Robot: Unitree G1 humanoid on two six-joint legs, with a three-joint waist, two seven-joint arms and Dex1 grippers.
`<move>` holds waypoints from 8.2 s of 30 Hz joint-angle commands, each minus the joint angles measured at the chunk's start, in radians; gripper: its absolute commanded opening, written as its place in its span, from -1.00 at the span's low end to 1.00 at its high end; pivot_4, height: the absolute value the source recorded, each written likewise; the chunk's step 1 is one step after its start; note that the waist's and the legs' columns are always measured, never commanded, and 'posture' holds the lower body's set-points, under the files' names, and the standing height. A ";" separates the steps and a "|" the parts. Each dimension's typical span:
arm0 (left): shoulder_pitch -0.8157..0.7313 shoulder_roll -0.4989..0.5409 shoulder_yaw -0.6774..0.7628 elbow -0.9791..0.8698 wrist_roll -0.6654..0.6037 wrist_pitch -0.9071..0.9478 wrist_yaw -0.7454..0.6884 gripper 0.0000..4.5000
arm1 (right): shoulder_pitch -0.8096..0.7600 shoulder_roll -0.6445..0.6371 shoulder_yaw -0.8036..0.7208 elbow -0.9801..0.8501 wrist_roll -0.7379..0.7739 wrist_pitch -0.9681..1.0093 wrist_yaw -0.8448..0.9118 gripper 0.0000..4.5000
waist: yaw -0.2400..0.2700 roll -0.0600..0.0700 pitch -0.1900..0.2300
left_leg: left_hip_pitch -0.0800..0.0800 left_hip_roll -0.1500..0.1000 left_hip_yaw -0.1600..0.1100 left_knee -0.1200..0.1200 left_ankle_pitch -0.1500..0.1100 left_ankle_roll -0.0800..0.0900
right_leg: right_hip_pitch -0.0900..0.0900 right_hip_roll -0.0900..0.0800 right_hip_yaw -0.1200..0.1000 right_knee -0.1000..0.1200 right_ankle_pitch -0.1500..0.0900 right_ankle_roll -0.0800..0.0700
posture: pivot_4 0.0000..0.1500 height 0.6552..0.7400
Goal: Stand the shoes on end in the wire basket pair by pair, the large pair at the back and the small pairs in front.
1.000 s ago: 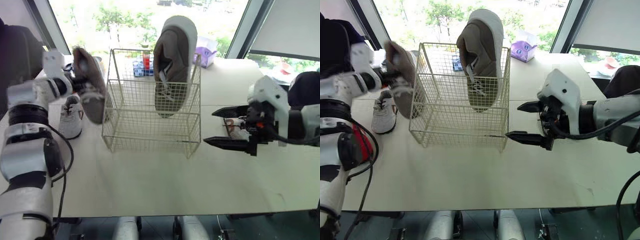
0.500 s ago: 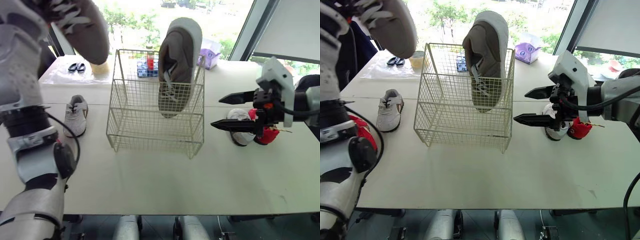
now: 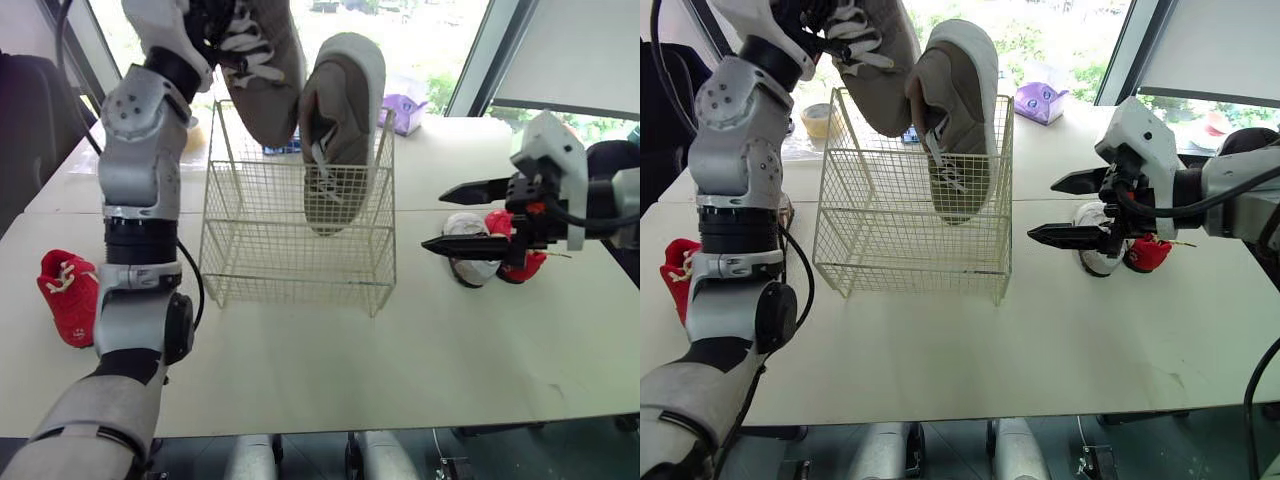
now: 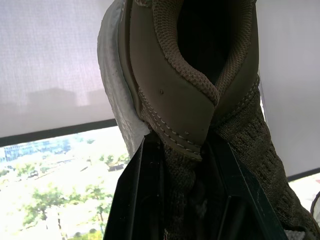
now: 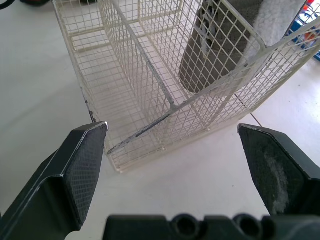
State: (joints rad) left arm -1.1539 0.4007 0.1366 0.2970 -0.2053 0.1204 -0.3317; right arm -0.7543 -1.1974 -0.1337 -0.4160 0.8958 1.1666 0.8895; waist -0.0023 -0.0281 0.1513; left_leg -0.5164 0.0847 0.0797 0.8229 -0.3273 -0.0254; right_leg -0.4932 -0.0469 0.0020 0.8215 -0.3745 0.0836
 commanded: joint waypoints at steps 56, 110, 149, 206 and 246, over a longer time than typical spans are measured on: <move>0.832 0.065 0.125 -1.044 -0.793 0.785 0.023 0.98 | 0.359 0.512 -0.269 0.058 -0.342 -0.412 -0.485 1.00 | -0.009 0.002 -0.002 | 0.006 -0.001 -0.002 0.003 0.000 0.000 | 0.007 0.000 0.004 0.002 0.000 0.000 | 1.00 -1.00; 0.885 0.453 0.264 -0.859 -1.359 0.810 -0.063 1.00 | 0.344 0.747 -0.214 0.304 -0.739 -1.019 -0.787 -0.31 | -0.011 0.019 -0.005 | 0.001 -0.001 0.000 0.006 0.001 -0.001 | -0.003 0.002 0.009 0.009 -0.003 -0.004 | 1.00 -1.00; 0.241 0.455 0.171 -0.322 -1.184 0.927 -0.509 1.00 | -0.254 0.468 0.163 0.257 -0.547 -1.406 0.231 -0.31 | -0.013 0.015 -0.005 | -0.004 0.000 0.002 0.015 -0.004 0.007 | -0.003 0.002 0.007 0.007 -0.002 -0.001 | 1.00 -1.00; 0.485 -0.083 0.202 -0.566 -1.440 0.588 0.074 -0.87 | -0.164 1.178 0.015 0.018 0.392 -0.694 -0.853 0.20 | -0.009 0.013 -0.006 | -0.006 -0.001 -0.002 0.016 -0.004 0.006 | -0.003 0.003 0.005 0.009 -0.002 0.000 | 1.00 -1.00; 1.027 0.334 0.183 -1.065 -1.183 0.604 0.284 0.35 | -0.283 0.541 0.110 0.761 -0.200 -0.730 0.360 -0.82 | -0.008 0.014 -0.003 | 0.002 -0.002 0.002 0.003 -0.004 0.007 | -0.001 0.001 0.012 -0.002 -0.003 -0.004 | 1.00 -1.00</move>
State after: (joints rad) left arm -0.1154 0.7213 0.2845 -0.7507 -1.3639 0.7502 -0.0383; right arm -1.0331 -0.6598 -0.0066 0.3321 0.7121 0.4638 1.2276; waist -0.0102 -0.0139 0.1478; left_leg -0.5148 0.0829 0.0816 0.8263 -0.3315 -0.0187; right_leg -0.4945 -0.0458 0.0138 0.8200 -0.3776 0.0794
